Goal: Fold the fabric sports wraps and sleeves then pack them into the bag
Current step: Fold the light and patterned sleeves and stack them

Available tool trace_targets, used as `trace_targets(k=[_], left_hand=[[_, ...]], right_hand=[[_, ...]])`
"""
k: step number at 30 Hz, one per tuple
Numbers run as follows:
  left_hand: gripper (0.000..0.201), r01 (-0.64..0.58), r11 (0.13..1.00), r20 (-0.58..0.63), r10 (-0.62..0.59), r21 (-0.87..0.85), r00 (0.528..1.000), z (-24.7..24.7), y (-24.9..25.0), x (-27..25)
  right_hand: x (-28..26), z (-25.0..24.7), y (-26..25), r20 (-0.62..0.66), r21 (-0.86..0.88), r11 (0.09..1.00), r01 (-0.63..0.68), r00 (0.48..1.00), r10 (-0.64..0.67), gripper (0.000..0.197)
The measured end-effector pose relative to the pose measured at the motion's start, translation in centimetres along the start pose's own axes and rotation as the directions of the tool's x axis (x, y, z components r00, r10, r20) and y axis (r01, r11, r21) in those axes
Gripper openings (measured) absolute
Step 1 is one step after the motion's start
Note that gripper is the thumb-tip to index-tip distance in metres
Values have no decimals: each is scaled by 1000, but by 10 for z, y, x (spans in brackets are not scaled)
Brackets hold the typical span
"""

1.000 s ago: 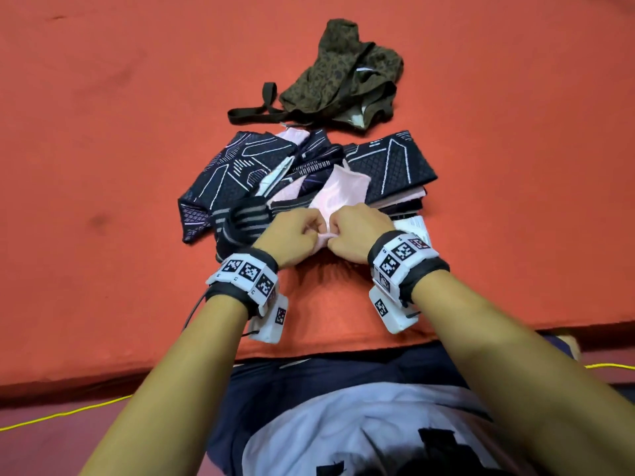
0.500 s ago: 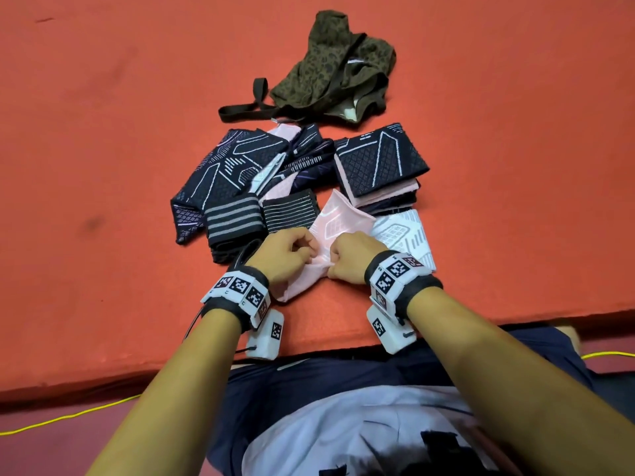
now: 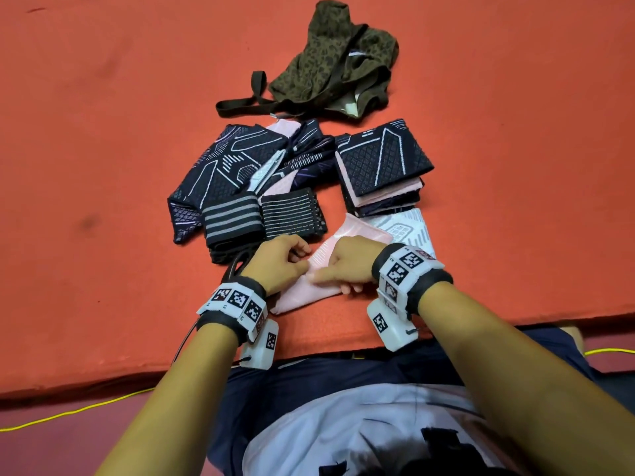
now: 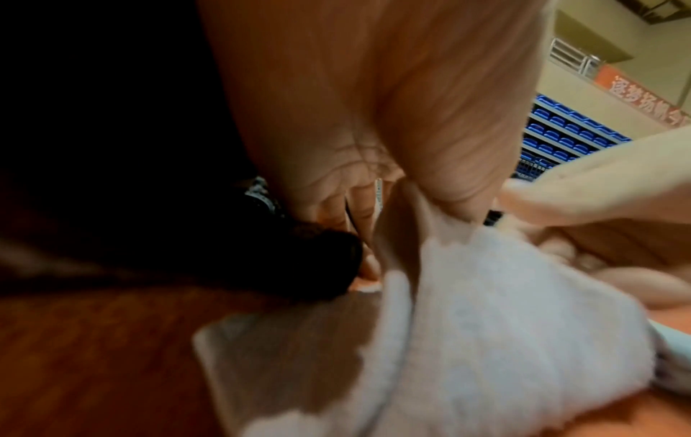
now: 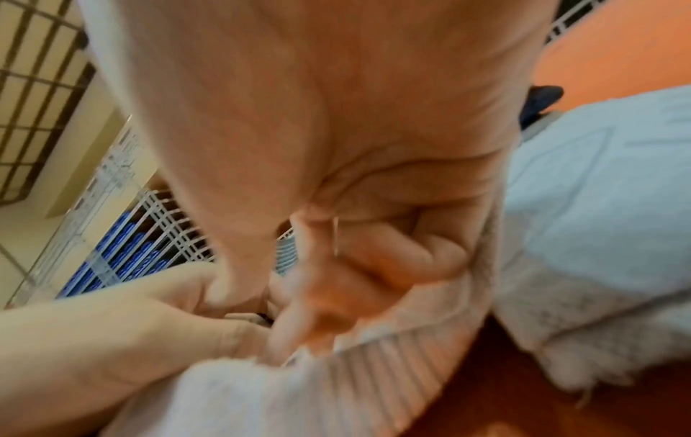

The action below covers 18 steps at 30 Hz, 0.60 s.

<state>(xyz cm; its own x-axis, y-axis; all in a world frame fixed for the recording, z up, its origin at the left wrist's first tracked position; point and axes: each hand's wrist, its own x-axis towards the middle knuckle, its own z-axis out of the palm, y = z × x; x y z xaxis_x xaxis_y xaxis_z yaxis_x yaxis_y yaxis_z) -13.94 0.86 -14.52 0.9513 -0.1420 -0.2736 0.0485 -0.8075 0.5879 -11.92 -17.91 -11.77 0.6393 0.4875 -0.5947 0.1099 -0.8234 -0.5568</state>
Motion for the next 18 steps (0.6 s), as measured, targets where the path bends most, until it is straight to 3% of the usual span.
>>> trace_targets(k=[2,5,10,15,18], left_hand=[[24,0,999,-4,0,35,1000,4,0,-3],[35,-1,996,30,-2,91,1000,9,4,-4],[36,21,992,23,-24,120,999,14,8,0],[20,0,990,7,-1,139,1000,16,11,5],[19,-57,978,17,55,201,998,14,13,8]], right_hand=[[6,-4,7,-179,15,1000,13,984,-10,49],[14,-5,13,-353,-62,997,-37,935,13,9],[13,5,21,-517,-15,999,-46,856,31,28],[7,7,26,-508,-29,999,32,860,-43,34],[-3,2,27,-566,14,998,-58,822,56,26]])
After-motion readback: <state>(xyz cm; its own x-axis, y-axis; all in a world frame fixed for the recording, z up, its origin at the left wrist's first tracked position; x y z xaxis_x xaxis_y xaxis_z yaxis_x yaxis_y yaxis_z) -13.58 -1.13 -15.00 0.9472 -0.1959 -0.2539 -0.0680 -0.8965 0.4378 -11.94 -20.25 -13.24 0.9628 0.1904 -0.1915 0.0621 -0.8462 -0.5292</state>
